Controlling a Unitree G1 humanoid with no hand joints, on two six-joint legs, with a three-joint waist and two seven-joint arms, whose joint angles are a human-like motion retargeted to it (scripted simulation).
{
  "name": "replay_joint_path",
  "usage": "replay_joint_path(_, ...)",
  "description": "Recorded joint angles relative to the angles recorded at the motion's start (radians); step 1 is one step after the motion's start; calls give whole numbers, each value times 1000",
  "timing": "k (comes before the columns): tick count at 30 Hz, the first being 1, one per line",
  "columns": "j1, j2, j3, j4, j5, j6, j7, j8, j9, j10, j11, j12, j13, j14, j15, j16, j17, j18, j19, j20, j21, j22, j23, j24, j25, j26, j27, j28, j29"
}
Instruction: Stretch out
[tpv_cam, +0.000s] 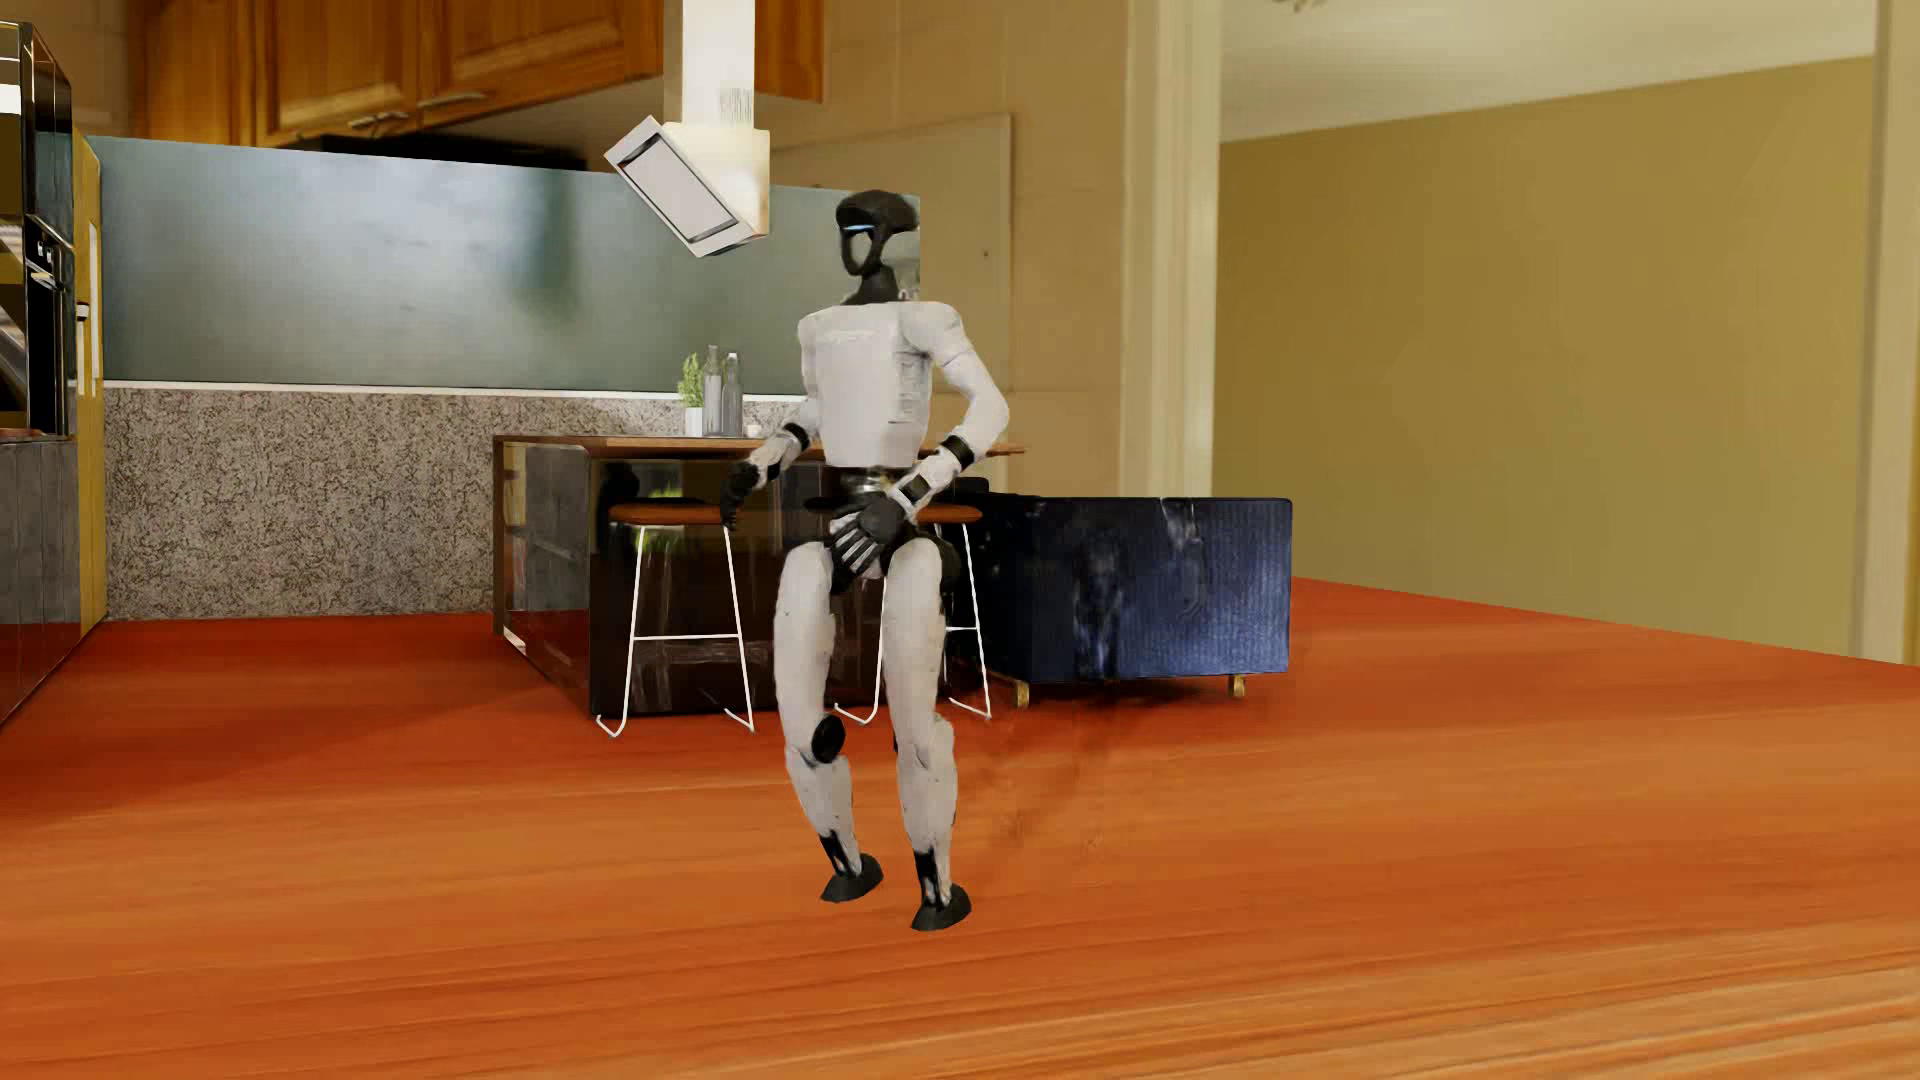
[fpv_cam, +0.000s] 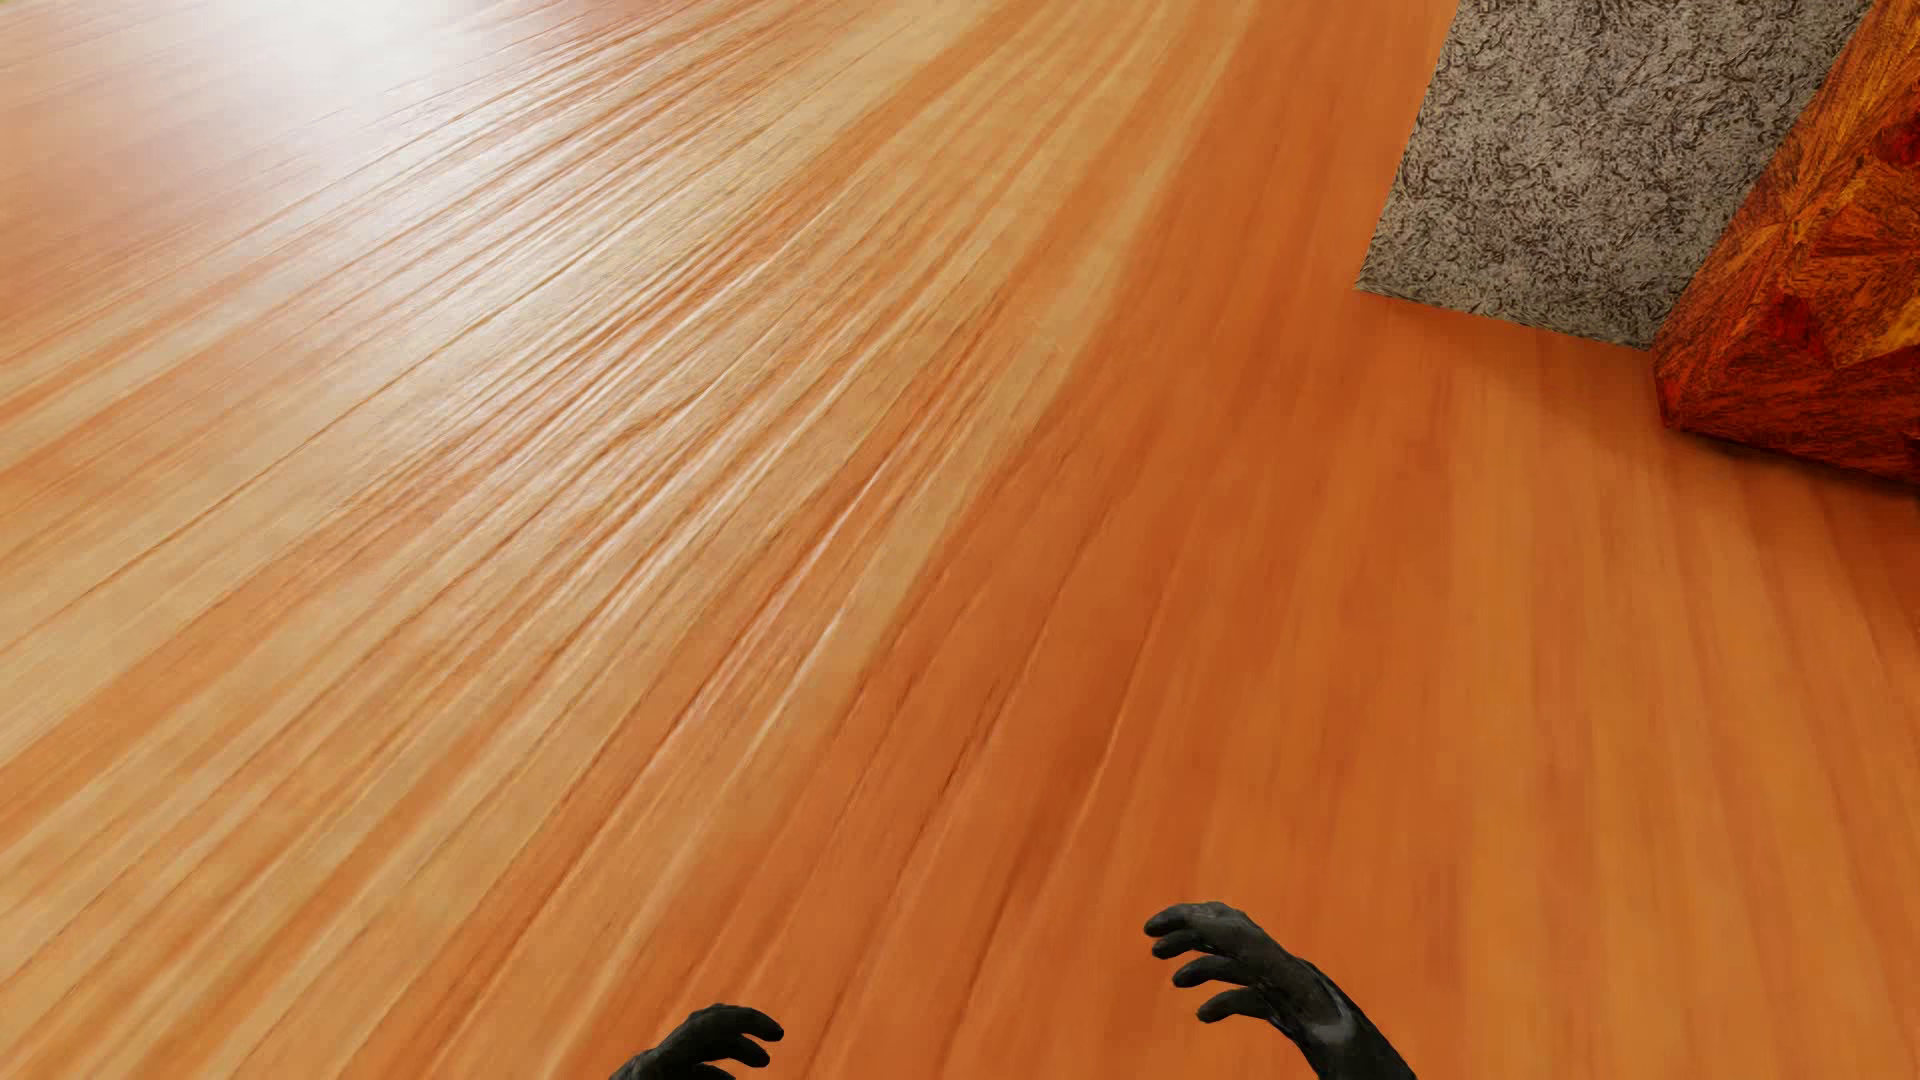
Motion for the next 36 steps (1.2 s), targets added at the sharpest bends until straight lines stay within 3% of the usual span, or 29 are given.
replay_joint_path(2, 2, 5, -27, -4, -2, -8, 0, 0, -20, -5, -14, 10, 14, 7, 20, -29, 6, 0, 0, 2, -79, 148, -119, 0, 0, 0, 0, 0, 0)
replay_joint_path(4, 5, 18, 1, -5, 2, -17, 0, 0, -31, -10, 6, 1, -100, 21, 19, -46, -31, 0, 0, -18, -135, 287, -192, 0, 0, 0, 0, 0, 0)
replay_joint_path(5, 5, 26, 33, -5, 6, -23, 0, 0, -34, -8, -262, -5, -207, 25, 306, -47, -63, 0, 0, -34, -153, 333, -197, 0, 0, 0, 0, 0, 0)
replay_joint_path(6, 6, 38, 73, -5, 9, -30, 0, 0, -34, -10, -268, -19, -332, 29, 482, -43, -102, 0, 0, -56, -167, 378, -177, 0, 0, 0, 0, 0, 0)
replay_joint_path(8, 11, 70, 158, -4, 14, -57, 0, 0, -30, -12, -289, -67, -631, 16, 429, -20, -201, 0, 0, -116, -111, 474, -47, 0, 0, 0, 0, 0, 0)
replay_joint_path(11, 9, 118, 273, -6, 20, -120, 0, 0, -12, -2, -325, -149, -1113, -41, 462, 38, -322, 0, 0, -200, 130, 601, 330, 0, 0, 0, 0, 0, 0)
replay_joint_path(13, 8, 151, 365, -10, 27, -169, 0, 0, 8, 2, -349, -200, -1403, -67, 498, 91, -363, 0, 0, -261, 393, 653, 712, 0, 0, 0, 0, 0, 0)
replay_joint_path(15, 0, 176, 469, -8, 39, -209, 0, 0, 26, 5, -425, -255, -1583, -90, 572, 133, -377, 0, 0, -321, 660, 700, 1093, 0, 0, 0, 0, 0, 0)
replay_joint_path(16, -3, 189, 515, -10, 44, -221, 0, 0, 35, 11, -99, -271, -1629, -105, 572, 145, -386, 0, 0, -335, 695, 715, 1232, 0, 0, 0, 0, 0, 0)
replay_joint_path(20, -27, 211, 590, -13, 61, -241, 0, 0, 43, 45, -103, -247, -1684, -155, 572, 165, -441, 0, 0, -299, 695, 765, 1476, 0, 0, 0, 0, 0, 0)
replay_joint_path(27, -56, 207, 575, -23, 71, -235, 0, 0, 18, 58, -106, -123, -1613, -146, 572, 159, -496, 0, 0, -248, 695, 929, 1502, 0, 0, 0, 0, 0, 0)
replay_joint_path(34, -38, 220, 584, -19, 76, -226, 0, 0, 31, 46, -115, -106, -1621, -137, 582, 174, -484, 0, 0, -231, 695, 984, 1502, 0, 0, 0, 0, 0, 0)
replay_joint_path(36, -36, 223, 583, -19, 77, -227, 0, 0, 33, 42, -119, -117, -1629, -135, 468, 180, -480, 0, 0, -213, 695, 972, 1500, 0, 0, 0, 0, 0, 0)
